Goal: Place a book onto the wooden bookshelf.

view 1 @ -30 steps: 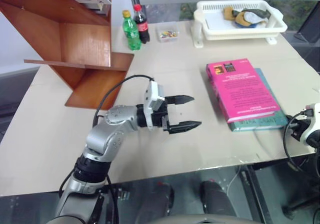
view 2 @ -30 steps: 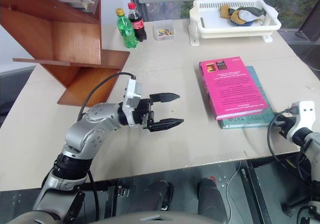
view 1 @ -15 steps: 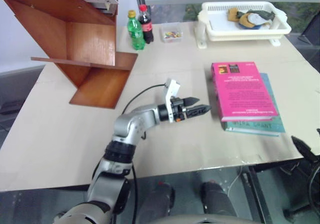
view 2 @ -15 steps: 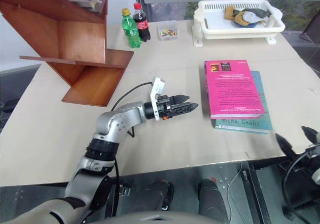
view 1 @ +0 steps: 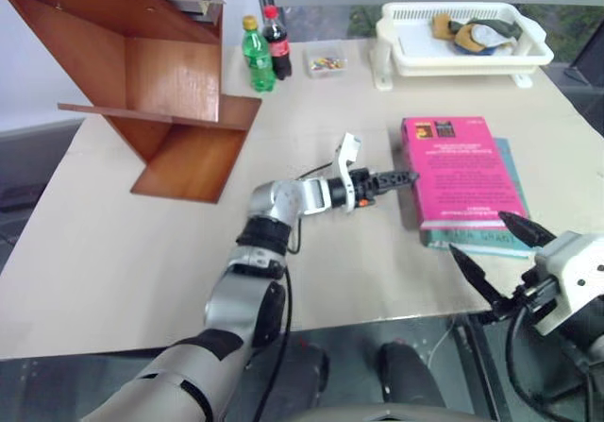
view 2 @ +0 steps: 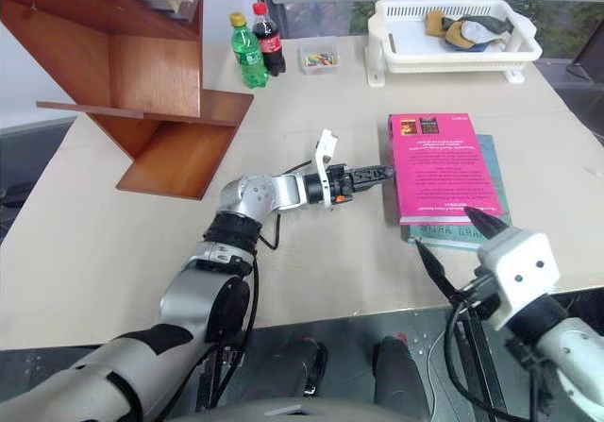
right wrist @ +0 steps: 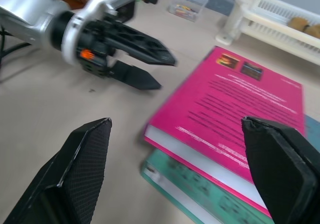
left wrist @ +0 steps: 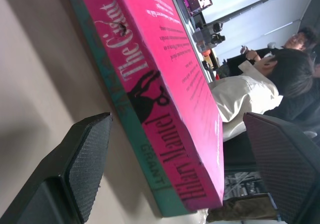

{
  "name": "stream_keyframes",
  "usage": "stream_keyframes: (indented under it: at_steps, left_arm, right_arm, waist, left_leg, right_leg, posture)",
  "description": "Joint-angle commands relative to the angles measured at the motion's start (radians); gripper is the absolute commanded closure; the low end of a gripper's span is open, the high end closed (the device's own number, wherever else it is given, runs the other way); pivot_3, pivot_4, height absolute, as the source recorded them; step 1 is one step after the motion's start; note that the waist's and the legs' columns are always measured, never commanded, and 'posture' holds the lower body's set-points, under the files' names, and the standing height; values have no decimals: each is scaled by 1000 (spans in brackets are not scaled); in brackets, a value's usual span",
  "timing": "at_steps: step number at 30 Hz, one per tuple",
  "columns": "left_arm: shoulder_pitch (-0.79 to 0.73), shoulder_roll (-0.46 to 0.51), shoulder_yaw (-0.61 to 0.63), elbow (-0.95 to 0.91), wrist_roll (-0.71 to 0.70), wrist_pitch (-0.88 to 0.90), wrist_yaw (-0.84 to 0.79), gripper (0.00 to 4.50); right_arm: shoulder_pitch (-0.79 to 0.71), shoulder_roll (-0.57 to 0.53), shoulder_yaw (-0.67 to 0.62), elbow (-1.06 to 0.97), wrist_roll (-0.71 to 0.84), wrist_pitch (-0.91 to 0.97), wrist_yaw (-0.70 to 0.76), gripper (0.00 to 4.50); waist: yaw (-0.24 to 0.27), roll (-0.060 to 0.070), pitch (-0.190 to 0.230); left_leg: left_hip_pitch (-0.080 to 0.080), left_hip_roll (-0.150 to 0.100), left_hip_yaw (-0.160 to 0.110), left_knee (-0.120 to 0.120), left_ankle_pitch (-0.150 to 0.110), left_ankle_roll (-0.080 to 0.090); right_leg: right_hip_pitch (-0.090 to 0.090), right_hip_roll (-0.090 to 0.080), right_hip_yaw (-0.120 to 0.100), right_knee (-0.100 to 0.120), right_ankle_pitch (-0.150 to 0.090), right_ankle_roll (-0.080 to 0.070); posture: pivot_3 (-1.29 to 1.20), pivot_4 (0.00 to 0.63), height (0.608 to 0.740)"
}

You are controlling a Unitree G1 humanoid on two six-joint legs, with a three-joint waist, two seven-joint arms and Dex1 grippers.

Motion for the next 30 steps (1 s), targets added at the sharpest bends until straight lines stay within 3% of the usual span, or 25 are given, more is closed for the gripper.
stream_keyframes:
  at_steps: [1, 15, 30]
  left_arm:
    - [-48, -42, 14, 62, 22, -43, -24, 0]
    - [-136, -107, 84, 247, 70, -127, -28, 0]
    - [-193, -135, 169, 366, 98, -177, 25, 0]
  right_arm:
    - [-9, -46, 97, -23, -35, -71, -137, 237]
    - [30, -186, 174, -23, 40, -195, -364, 237]
    - [46, -279, 169, -23, 85, -214, -443, 237]
  waist:
    - [1, -1, 0]
    - [-2, -1, 1]
    - [-2, -1, 1]
  left_leg:
    - [0, 0, 0, 0, 0, 0]
    - [1, 0, 0, 0, 0, 0]
    - [1, 0, 0, 0, 0, 0]
  right_leg:
    - [0, 0, 0, 0, 0, 0]
    - [1, 0, 0, 0, 0, 0]
    - [1, 0, 0, 0, 0, 0]
  posture:
    - [0, 150, 740]
    - [0, 150, 740]
    - [0, 150, 740]
